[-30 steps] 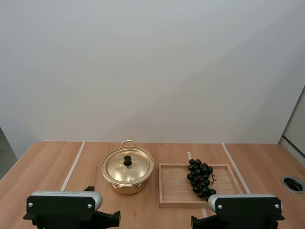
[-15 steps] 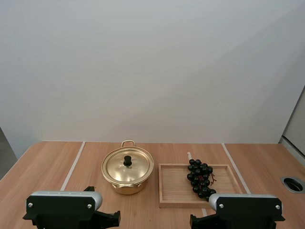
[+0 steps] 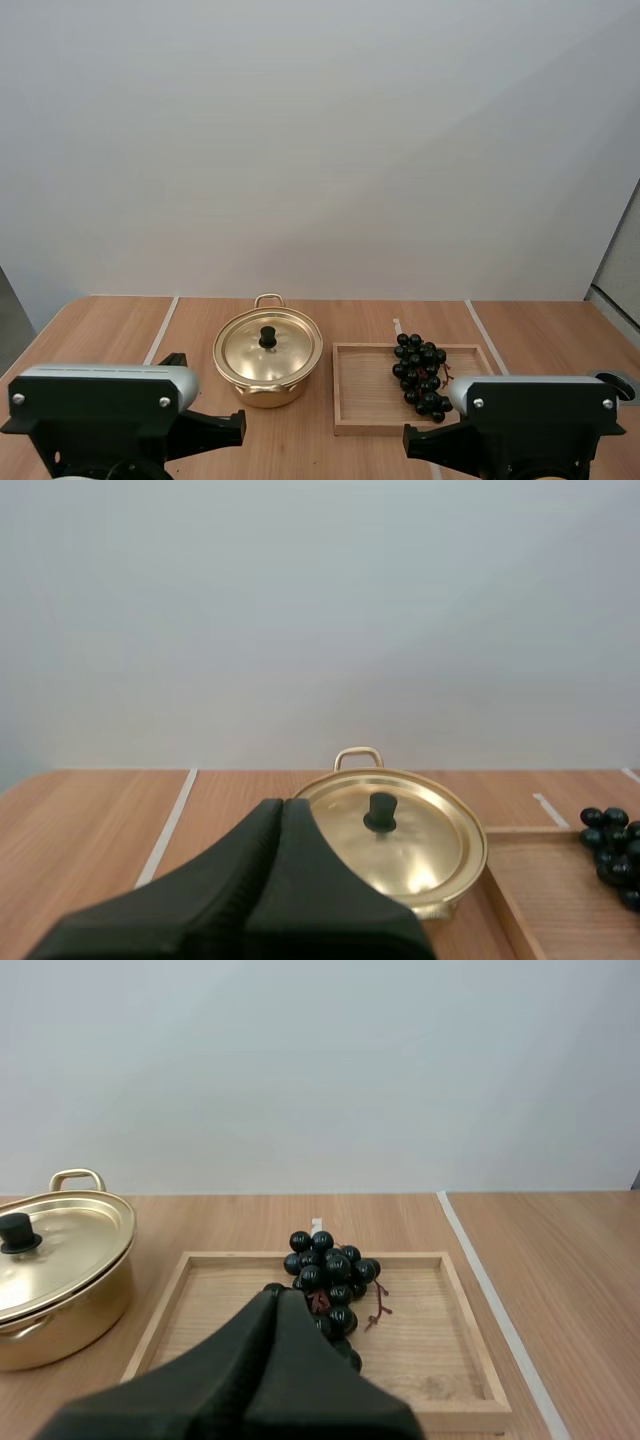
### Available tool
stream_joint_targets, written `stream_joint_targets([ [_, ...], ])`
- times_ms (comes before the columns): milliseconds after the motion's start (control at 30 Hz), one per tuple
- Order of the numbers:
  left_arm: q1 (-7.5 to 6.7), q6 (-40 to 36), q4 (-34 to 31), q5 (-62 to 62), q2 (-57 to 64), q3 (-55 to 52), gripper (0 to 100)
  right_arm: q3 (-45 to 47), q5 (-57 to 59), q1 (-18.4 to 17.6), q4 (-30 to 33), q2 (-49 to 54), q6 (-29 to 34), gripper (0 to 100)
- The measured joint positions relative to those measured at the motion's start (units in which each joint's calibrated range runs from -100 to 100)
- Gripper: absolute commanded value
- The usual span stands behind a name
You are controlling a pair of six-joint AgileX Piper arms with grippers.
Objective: Open the lid, put the grape in the pot, and close it
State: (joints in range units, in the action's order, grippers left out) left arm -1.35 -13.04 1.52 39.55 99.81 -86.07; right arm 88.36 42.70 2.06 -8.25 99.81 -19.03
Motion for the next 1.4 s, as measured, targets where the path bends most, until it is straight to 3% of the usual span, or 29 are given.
stream_joint_targets([
  [400,0.0,1.4,-0.8,7.7,0.2,13.9,1,-16.5,8.6,0.0,-1.3,0.2,0.0,0],
  [500,0.0,1.4,-0.8,8.1,0.2,14.2,12,-18.2,10.8,0.0,-1.4,0.2,0.0,7],
  [533,0.0,1.4,-0.8,8.3,0.2,14.2,20,-18.7,11.9,0.0,-1.5,0.2,0.0,30],
  [567,0.0,1.4,-0.8,8.7,0.2,14.2,30,-19.1,13.2,0.0,-1.5,0.2,0.0,37],
  [633,0.0,1.4,-1.0,10.8,0.2,14.3,58,-19.8,16.4,0.0,-1.6,-0.6,0.0,91],
  [667,0.0,1.5,-1.0,12.0,0.2,14.3,74,-19.9,17.6,0.0,-1.6,-1.5,0.0,100],
  [733,0.0,2.4,-1.0,13.2,-0.2,14.3,100,-19.9,18.6,0.0,-1.6,-3.1,0.0,100],
  [967,0.0,8.1,-1.1,16.2,-10.3,14.8,100,-19.9,19.4,0.0,-1.5,-12.4,0.0,100],
  [1067,0.08,14.5,0.0,16.8,-17.7,17.0,100,-19.9,19.7,0.0,-1.5,-17.1,0.0,100],
  [1167,0.13,20.8,3.6,17.0,-23.5,19.6,100,-20.0,19.9,0.0,-1.5,-21.3,0.0,100],
  [1400,0.13,39.3,18.7,20.2,-44.8,28.2,100,-21.2,19.9,0.0,-1.5,-27.4,0.0,100],
])
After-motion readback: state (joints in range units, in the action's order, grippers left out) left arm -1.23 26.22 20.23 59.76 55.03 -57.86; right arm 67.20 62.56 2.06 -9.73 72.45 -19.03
